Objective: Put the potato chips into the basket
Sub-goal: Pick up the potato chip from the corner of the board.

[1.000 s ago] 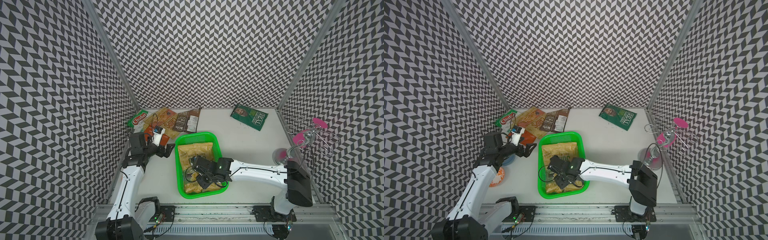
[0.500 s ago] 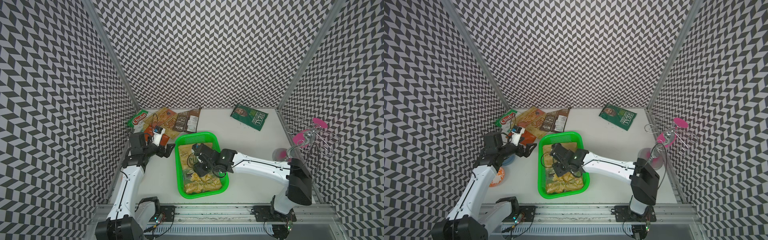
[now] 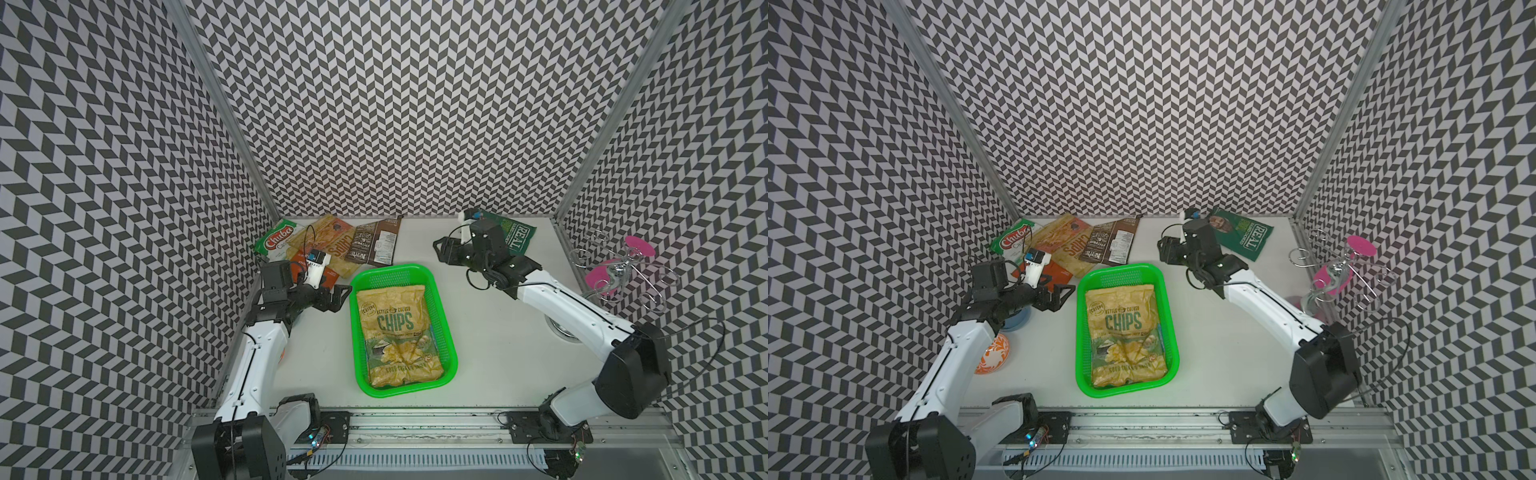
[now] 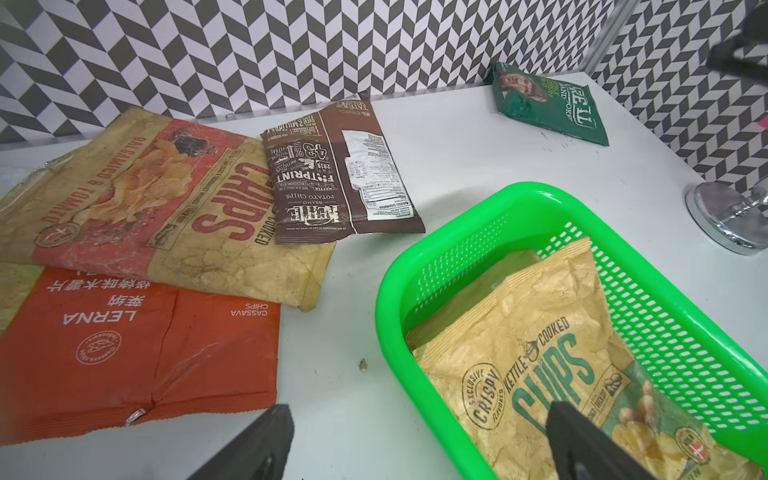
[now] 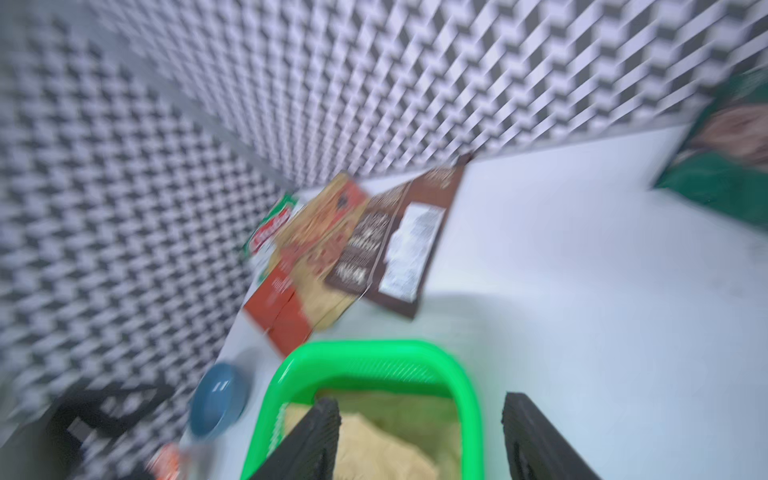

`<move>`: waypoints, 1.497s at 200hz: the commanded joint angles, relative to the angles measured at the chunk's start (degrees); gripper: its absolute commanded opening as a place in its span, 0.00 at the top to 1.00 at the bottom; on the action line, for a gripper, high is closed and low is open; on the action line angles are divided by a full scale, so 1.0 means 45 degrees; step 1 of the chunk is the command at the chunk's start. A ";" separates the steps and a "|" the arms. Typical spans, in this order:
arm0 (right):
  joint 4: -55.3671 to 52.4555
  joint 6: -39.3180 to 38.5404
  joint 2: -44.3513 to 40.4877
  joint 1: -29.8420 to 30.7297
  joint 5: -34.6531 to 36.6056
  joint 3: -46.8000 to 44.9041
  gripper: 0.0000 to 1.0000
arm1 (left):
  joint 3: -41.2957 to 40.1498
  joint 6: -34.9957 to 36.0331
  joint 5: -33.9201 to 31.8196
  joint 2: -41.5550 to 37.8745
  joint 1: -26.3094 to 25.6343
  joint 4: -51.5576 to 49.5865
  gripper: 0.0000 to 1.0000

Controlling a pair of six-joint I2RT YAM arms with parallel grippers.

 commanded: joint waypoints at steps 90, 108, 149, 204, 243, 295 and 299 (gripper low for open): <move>-0.3204 -0.2510 1.1311 -0.1965 0.4393 1.2533 0.13 | -0.0296 0.0045 -0.0507 -0.0054 0.0075 0.0358 0.01; -0.3202 -0.2966 1.2494 -0.2240 0.4413 1.3760 0.06 | -0.0280 0.0044 -0.0497 0.0104 0.0075 0.0358 0.01; -0.1921 -0.4264 1.3665 -0.2736 0.4462 1.3955 0.03 | -0.0211 0.0025 -0.0516 0.0310 0.0073 0.0300 0.01; -0.1410 -0.6106 1.5279 -0.2994 0.4735 1.5464 0.00 | -0.0161 -0.0013 -0.0458 0.0435 0.0074 0.0279 0.01; -0.1723 -0.5157 1.5249 -0.3609 0.3513 1.5557 0.02 | -0.0138 -0.0013 -0.0507 0.0473 0.0075 0.0260 0.01; -0.2239 -0.3635 1.5438 -0.4066 0.0507 1.5665 0.07 | -0.0085 -0.0013 -0.0564 0.0495 0.0075 0.0240 0.01; -0.2326 -0.3473 1.5476 -0.4092 0.0315 1.5694 0.06 | -0.0085 -0.0013 -0.0586 0.0485 0.0075 0.0222 0.01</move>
